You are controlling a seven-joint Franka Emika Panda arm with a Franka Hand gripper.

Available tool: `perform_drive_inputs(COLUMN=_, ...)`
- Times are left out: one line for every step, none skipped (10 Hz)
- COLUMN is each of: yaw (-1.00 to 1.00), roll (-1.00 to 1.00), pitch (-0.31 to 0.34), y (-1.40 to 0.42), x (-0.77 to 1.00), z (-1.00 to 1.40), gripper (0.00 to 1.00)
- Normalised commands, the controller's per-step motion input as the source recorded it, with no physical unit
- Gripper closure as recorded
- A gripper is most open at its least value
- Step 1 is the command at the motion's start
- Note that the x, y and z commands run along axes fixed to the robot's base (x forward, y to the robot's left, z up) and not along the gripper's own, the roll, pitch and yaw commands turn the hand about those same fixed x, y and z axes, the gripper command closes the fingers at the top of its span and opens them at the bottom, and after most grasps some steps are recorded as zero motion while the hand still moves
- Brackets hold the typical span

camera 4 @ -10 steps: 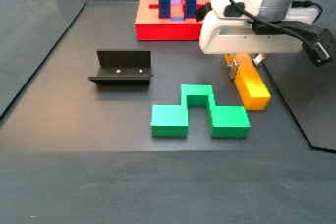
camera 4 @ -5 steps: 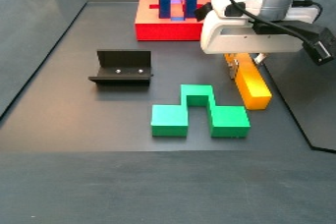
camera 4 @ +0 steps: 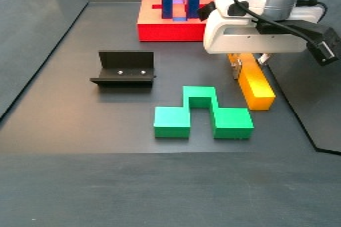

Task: Pick up the yellow object. Move up. Move to above the board. Insert the yellow object.
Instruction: Pick up the yellow object, then move up.

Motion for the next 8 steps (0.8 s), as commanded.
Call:
perform_drive_inputs(yaw=0.0, roll=0.0, pitch=0.0, y=0.0, x=0.0, z=0.0, gripper=1.0)
perform_drive_inputs(yaw=0.0, roll=0.0, pitch=0.0, y=0.0, x=0.0, z=0.0, gripper=1.0)
perform_drive_inputs(yaw=0.0, roll=0.0, pitch=0.0, y=0.0, x=0.0, z=0.0, gripper=1.0)
perform_drive_inputs(yaw=0.0, roll=0.0, pitch=0.0, y=0.0, x=0.0, z=0.0, gripper=1.0)
perform_drive_inputs(yaw=0.0, roll=0.0, pitch=0.0, y=0.0, x=0.0, z=0.83, gripper=1.0)
perform_drive_inputs(yaw=0.02, roll=0.01, pitch=0.001, y=0.05, x=0.0, z=0.83, gripper=1.0)
perform_drive_inputs(yaw=0.01, roll=0.01, pitch=0.061, y=0.06, x=-0.05, z=0.66, gripper=1.0)
perform_drive_inputs(yaw=0.0, roll=0.03, pitch=0.063, y=0.04, x=-0.02, z=0.4, gripper=1.0)
